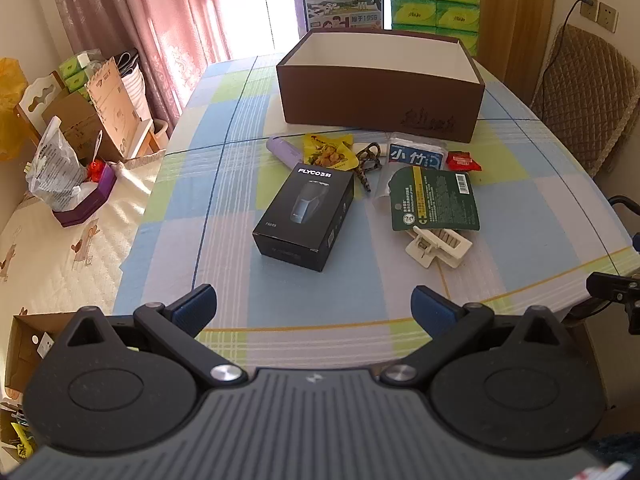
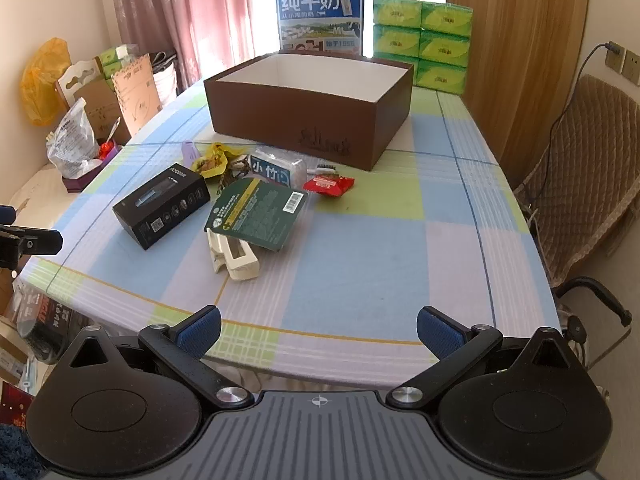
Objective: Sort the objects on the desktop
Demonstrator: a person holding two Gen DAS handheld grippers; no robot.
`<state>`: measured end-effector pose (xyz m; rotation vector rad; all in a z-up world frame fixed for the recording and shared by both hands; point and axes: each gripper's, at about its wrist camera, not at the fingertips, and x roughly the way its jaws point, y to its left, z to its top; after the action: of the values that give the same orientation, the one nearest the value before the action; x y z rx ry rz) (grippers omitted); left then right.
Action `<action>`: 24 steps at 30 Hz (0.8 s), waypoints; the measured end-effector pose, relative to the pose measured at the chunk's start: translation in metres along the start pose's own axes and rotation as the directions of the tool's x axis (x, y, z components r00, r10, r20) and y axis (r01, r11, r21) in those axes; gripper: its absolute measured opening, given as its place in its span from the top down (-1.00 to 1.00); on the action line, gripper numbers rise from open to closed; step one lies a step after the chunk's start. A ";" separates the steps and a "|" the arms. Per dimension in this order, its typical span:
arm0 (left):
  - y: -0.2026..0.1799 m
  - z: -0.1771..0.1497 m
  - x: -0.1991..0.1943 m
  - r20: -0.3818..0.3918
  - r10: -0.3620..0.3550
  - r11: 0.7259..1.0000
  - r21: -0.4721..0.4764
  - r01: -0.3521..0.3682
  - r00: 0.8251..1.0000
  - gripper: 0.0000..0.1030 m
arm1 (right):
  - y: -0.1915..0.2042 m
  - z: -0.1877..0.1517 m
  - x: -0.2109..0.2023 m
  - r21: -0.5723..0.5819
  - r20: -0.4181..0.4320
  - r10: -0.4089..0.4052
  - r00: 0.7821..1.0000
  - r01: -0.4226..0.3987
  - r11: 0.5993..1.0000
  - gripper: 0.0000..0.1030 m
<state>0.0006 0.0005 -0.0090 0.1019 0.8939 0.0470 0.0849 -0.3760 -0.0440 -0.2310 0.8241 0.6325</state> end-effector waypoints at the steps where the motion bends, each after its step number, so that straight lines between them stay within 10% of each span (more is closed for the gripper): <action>1: 0.000 -0.001 0.000 -0.001 0.000 1.000 0.000 0.000 1.000 -0.98 | 0.000 0.000 0.000 0.000 0.000 0.000 1.000 0.000 1.000 -0.97; 24: 0.002 -0.004 0.003 -0.017 0.002 1.000 -0.009 -0.002 1.000 -0.98 | 0.001 0.000 0.005 -0.003 -0.013 0.005 1.000 -0.005 1.000 -0.97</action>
<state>-0.0008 0.0034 -0.0137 0.0945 0.9107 0.0540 0.0863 -0.3728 -0.0472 -0.2361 0.8360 0.6379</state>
